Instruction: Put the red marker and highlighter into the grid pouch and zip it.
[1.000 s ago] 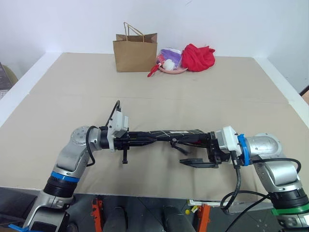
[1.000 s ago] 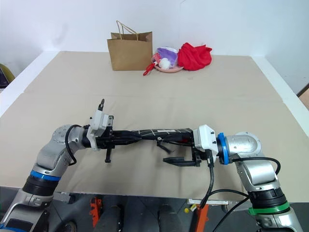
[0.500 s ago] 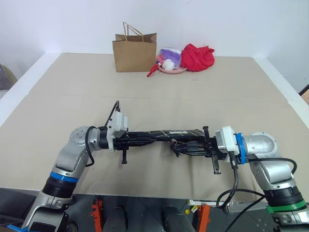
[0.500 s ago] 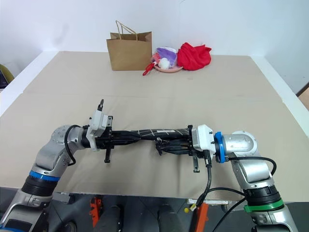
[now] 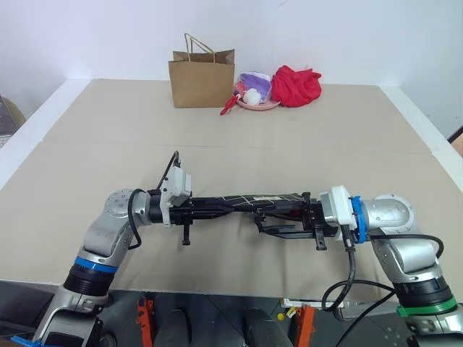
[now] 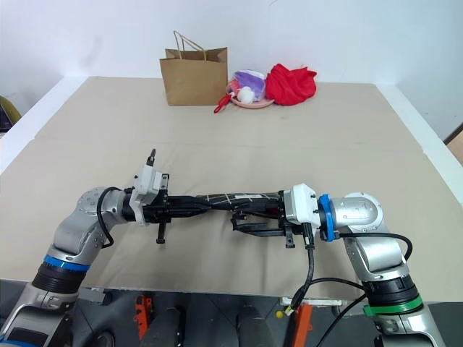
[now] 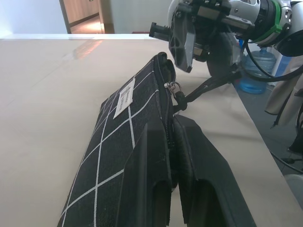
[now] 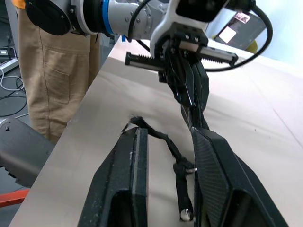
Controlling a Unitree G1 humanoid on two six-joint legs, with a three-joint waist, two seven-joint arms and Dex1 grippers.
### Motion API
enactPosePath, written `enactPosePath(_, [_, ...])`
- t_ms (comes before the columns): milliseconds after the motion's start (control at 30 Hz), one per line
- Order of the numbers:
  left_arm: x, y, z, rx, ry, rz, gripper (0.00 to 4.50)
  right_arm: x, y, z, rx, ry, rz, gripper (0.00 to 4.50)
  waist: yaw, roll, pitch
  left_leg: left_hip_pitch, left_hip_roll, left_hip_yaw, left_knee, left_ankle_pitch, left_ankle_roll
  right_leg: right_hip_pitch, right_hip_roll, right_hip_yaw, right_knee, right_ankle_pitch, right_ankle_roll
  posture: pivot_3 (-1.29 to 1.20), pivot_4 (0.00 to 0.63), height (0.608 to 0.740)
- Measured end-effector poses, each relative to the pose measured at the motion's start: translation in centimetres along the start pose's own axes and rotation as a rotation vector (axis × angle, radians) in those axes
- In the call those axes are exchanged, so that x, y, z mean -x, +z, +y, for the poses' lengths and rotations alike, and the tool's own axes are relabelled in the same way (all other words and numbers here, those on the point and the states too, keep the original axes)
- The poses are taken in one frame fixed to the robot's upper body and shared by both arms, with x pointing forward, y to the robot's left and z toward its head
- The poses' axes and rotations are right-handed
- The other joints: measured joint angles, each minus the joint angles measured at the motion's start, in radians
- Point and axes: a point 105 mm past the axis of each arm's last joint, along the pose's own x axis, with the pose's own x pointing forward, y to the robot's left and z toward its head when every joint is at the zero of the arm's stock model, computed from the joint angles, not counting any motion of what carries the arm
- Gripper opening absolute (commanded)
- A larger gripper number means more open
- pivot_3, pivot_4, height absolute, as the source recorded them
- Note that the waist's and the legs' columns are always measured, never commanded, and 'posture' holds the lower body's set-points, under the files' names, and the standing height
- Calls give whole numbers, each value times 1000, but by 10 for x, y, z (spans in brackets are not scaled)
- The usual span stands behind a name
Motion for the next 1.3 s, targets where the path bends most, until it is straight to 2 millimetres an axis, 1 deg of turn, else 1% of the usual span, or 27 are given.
enactPosePath(200, [0, 0, 0, 2, 1, 0, 0, -11, 2, 1, 42, 46, -11, 1658, 0, 0, 0, 0, 0, 0, 0, 0, 0, 0, 0, 0, 0, 0, 0, 0, 150, 740])
enactPosePath(333, [0, 0, 0, 1, 2, 0, 0, -12, -8, 0, 32, 44, -2, 1658, 0, 0, 0, 0, 0, 0, 0, 0, 0, 0, 0, 0, 0, 0, 0, 0, 150, 740])
enactPosePath(467, [0, 0, 1, 1, 3, 0, 0, -13, -5, -6, 73, 42, 0, 1658, 0, 0, 0, 0, 0, 0, 0, 0, 0, 0, 0, 0, 0, 0, 0, 0, 150, 740])
enactPosePath(500, [0, 0, 1, 1, 4, 0, 0, -14, -5, -6, 82, 41, -3, 1152, 0, 0, 0, 0, 0, 0, 0, 0, 0, 0, 0, 0, 0, 0, 0, 0, 150, 740])
enactPosePath(567, [0, 0, 1, 1, 5, 0, 0, -14, -7, -6, 85, 41, -3, 632, 0, 0, 0, 0, 0, 0, 0, 0, 0, 0, 0, 0, 0, 0, 0, 0, 150, 740])
enactPosePath(600, [0, 0, 1, 1, 5, 0, 0, -14, -8, -6, 85, 41, -1, 208, 0, 0, 0, 0, 0, 0, 0, 0, 0, 0, 0, 0, 0, 0, 0, 0, 150, 740])
enactPosePath(633, [0, 0, 1, 1, 5, 0, 0, -15, -7, -7, 93, 40, -5, 81, 0, 0, 0, 0, 0, 0, 0, 0, 0, 0, 0, 0, 0, 0, 0, 0, 150, 740])
enactPosePath(967, [0, 0, 1, 1, 7, 0, 0, -14, -7, -8, 107, 36, -9, 81, 0, 0, 0, 0, 0, 0, 0, 0, 0, 0, 0, 0, 0, 0, 0, 0, 150, 740])
enactPosePath(1100, [0, 0, 1, 1, 9, 0, 0, -11, -9, -12, 64, -7, -5, 81, 0, 0, 0, 0, 0, 0, 0, 0, 0, 0, 0, 0, 0, 0, 0, 0, 150, 740])
enactPosePath(1133, [0, 0, 1, 0, 9, 1, 0, -8, -9, -14, 52, -28, 1, 81, 0, 0, 0, 0, 0, 0, 0, 0, 0, 0, 0, 0, 0, 0, 0, 0, 150, 740])
enactPosePath(1167, [0, 0, 2, -5, 11, 4, 0, 2, -8, -17, 36, -63, 18, 81, 1, 0, 0, 0, 0, 0, 0, 0, 0, 0, 0, 0, 0, 0, 0, 0, 150, 740])
enactPosePath(1233, [2, -1, 2, -13, 16, 13, 0, 10, -8, -21, 34, -96, 38, 81, 1, 0, 0, 0, 0, 0, 0, 0, 0, 0, 0, 0, 0, 0, 0, 0, 150, 740])
enactPosePath(1267, [3, -3, 4, -25, 24, 21, 0, 22, -7, -22, 23, -131, 62, 81, 2, 0, 0, 0, 0, 0, 0, 0, 0, 0, 0, 0, 0, 0, 0, 0, 150, 740])
enactPosePath(1300, [5, -4, 5, -27, 30, 26, 0, 27, -8, -22, 18, -147, 76, 81, 2, 0, 0, 0, 0, 0, 0, 0, 0, 0, 0, 0, 0, 0, 0, 0, 150, 740])
